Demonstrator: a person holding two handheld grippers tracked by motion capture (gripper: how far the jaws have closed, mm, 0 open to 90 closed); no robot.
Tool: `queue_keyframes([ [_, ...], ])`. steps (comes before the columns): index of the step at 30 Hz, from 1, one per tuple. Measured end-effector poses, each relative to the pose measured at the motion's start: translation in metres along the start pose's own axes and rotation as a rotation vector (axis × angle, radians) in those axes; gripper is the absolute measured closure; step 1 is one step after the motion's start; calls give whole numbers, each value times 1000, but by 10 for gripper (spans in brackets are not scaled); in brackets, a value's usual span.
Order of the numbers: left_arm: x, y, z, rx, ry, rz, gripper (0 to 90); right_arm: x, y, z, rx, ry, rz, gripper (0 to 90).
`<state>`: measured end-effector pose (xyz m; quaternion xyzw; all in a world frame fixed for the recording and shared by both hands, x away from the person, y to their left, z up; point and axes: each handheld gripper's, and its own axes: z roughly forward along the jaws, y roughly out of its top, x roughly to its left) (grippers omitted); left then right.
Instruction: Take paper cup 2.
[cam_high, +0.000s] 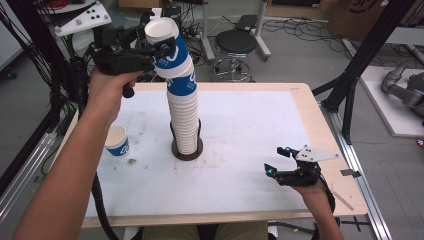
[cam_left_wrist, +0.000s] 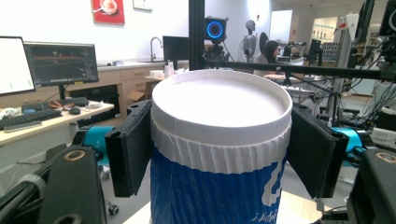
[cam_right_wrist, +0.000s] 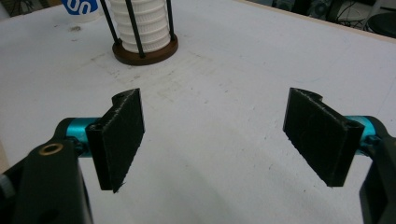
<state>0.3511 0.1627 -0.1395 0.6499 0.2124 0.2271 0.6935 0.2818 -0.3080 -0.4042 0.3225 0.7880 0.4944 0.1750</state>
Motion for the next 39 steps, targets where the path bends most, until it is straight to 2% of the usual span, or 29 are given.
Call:
queue_keyframes([
  [9, 4, 6, -24, -22, 24, 9, 292, 1, 0, 1, 2, 1, -1, 210],
  [15, 6, -1, -43, -19, 31, 7, 292, 1, 0, 1, 3, 1, 1, 210],
  [23, 4, -26, -66, 1, 23, -2, 291, 2, 1, 2, 4, 1, -1, 210],
  [27, 3, -44, -76, 20, 18, -11, 291, 2, 1, 3, 3, 2, -5, 210],
  [39, 4, -100, -92, 35, -4, -42, 290, 3, 0, 5, 6, 10, -7, 210],
])
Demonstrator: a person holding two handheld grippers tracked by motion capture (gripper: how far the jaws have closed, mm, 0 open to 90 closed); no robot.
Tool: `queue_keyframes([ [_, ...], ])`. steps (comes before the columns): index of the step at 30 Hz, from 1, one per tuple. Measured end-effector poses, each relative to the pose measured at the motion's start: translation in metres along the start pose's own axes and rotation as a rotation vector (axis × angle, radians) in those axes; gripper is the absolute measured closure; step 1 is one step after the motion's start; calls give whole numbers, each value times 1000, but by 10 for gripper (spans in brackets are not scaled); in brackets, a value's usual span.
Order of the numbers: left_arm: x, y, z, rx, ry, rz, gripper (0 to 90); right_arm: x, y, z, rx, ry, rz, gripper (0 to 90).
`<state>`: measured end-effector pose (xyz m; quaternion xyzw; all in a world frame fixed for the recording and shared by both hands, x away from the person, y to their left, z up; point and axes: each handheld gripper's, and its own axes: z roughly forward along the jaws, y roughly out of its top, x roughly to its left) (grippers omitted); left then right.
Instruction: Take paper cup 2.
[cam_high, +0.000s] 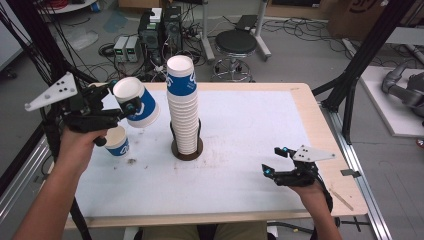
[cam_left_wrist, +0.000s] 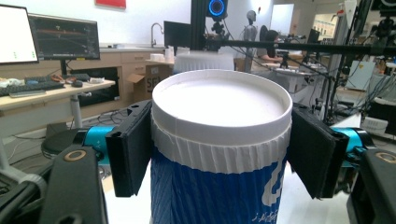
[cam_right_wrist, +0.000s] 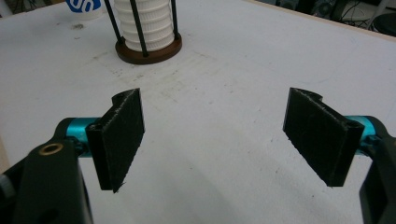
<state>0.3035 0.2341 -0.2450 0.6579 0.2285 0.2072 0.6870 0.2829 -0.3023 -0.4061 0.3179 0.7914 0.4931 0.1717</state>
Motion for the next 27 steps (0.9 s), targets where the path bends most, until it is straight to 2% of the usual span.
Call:
queue_keyframes([
  [5, -2, -20, -3, 14, -13, -14, 290, 0, 0, 0, 1, 0, -2, 210],
  [11, -9, -33, -2, 38, -30, -1, 290, 0, 0, 1, 2, 0, -5, 210],
  [19, -16, -55, 2, 59, -51, -6, 290, 2, 2, 2, -11, 10, -11, 210],
  [27, -23, -71, 8, 75, -75, -12, 290, 0, 3, 4, -15, 12, -12, 209],
])
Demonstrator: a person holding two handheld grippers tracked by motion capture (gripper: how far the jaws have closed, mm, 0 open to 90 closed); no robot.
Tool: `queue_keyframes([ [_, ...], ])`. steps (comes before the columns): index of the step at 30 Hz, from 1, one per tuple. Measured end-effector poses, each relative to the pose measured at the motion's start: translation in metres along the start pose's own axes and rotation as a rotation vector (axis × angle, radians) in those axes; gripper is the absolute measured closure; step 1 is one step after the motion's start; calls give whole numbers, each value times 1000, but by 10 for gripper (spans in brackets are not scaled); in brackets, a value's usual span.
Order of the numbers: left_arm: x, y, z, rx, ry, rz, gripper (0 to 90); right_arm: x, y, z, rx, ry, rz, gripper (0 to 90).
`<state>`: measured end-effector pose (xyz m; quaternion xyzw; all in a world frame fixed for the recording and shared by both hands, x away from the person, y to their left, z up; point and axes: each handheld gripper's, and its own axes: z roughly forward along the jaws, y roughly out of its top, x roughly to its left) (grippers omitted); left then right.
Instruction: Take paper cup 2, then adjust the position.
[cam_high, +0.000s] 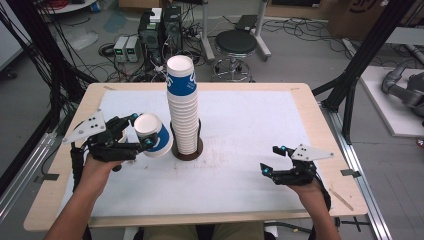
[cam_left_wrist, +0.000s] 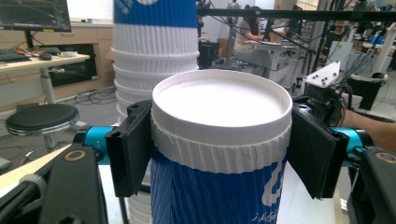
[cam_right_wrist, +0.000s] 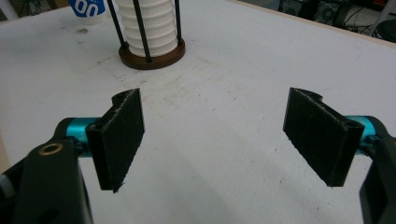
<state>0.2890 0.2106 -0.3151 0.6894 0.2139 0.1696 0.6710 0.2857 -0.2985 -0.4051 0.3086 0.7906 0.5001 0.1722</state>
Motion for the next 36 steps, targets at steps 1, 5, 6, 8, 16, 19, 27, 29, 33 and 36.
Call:
queue_keyframes([
  [1, -1, -1, 1, 1, -4, -2, 290, 0, 0, 0, 1, -1, 1, 209],
  [5, -6, -3, 8, 11, -25, 9, 290, 1, 0, -2, -7, 1, -5, 209],
  [6, -7, -3, 10, 12, -32, 12, 290, 1, 1, -2, -11, 3, -5, 209],
  [8, -9, -3, 14, 12, -44, 12, 290, 1, 1, -2, -13, 5, -7, 209],
  [16, -16, -12, 31, 28, -86, 1, 290, 2, 2, -2, -26, 12, -13, 209],
  [19, -17, -16, 37, 32, -98, -9, 290, 3, 2, -2, -28, 18, -12, 209],
  [27, -24, -23, 55, 51, -155, -10, 290, 8, 5, -1, -38, 40, -30, 209],
  [29, -26, -25, 60, 53, -168, -14, 290, 10, 6, -2, -48, 51, -34, 209],
  [33, -30, -29, 70, 48, -194, -27, 289, 15, 10, 0, -66, 79, -43, 208],
  [36, -32, -32, 78, 47, -211, -37, 290, 19, 13, 3, -72, 104, -53, 208],
])
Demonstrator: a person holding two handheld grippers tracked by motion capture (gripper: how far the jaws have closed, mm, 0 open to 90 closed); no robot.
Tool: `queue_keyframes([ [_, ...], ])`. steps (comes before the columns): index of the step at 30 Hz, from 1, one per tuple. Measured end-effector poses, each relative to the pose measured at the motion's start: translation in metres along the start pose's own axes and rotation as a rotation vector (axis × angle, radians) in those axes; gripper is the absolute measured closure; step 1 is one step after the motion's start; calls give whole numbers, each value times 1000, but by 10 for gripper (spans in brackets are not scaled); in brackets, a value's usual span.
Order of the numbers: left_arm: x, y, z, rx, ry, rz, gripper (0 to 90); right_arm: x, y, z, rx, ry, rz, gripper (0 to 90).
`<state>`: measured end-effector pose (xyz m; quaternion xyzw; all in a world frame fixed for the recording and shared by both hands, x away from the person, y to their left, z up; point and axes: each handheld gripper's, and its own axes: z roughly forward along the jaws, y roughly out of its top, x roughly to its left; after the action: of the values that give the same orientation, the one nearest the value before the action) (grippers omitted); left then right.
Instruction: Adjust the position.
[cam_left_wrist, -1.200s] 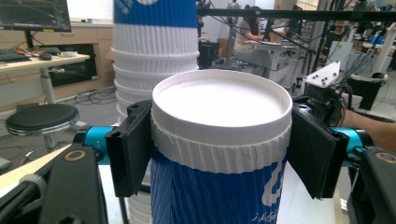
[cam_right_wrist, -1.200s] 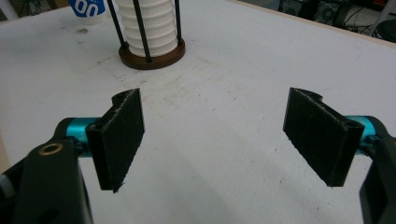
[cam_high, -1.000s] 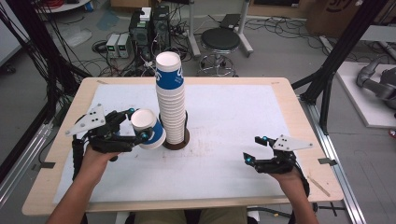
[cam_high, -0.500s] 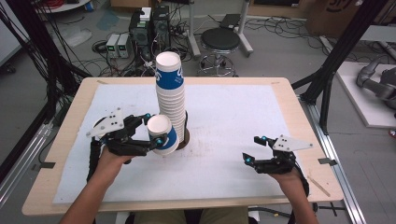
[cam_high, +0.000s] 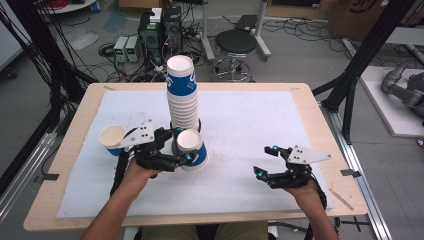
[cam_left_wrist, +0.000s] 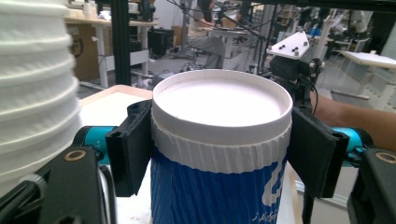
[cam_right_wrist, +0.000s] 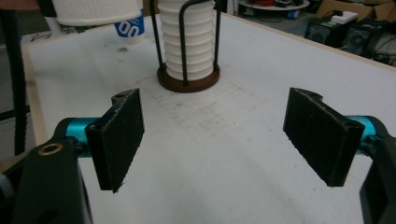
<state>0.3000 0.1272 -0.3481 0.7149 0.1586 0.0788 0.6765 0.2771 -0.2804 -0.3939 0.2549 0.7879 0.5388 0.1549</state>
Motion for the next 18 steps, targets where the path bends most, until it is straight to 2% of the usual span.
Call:
queue_keyframes([
  [7, -1, -5, 15, -8, -44, -27, 290, 8, 7, 9, -7, 59, -29, 208],
  [11, -2, -8, 22, 6, -67, -24, 290, 13, 12, 13, -19, 93, -40, 208],
  [18, -4, -11, 31, 25, -112, -25, 290, 24, 22, 29, -20, 183, -68, 208],
])
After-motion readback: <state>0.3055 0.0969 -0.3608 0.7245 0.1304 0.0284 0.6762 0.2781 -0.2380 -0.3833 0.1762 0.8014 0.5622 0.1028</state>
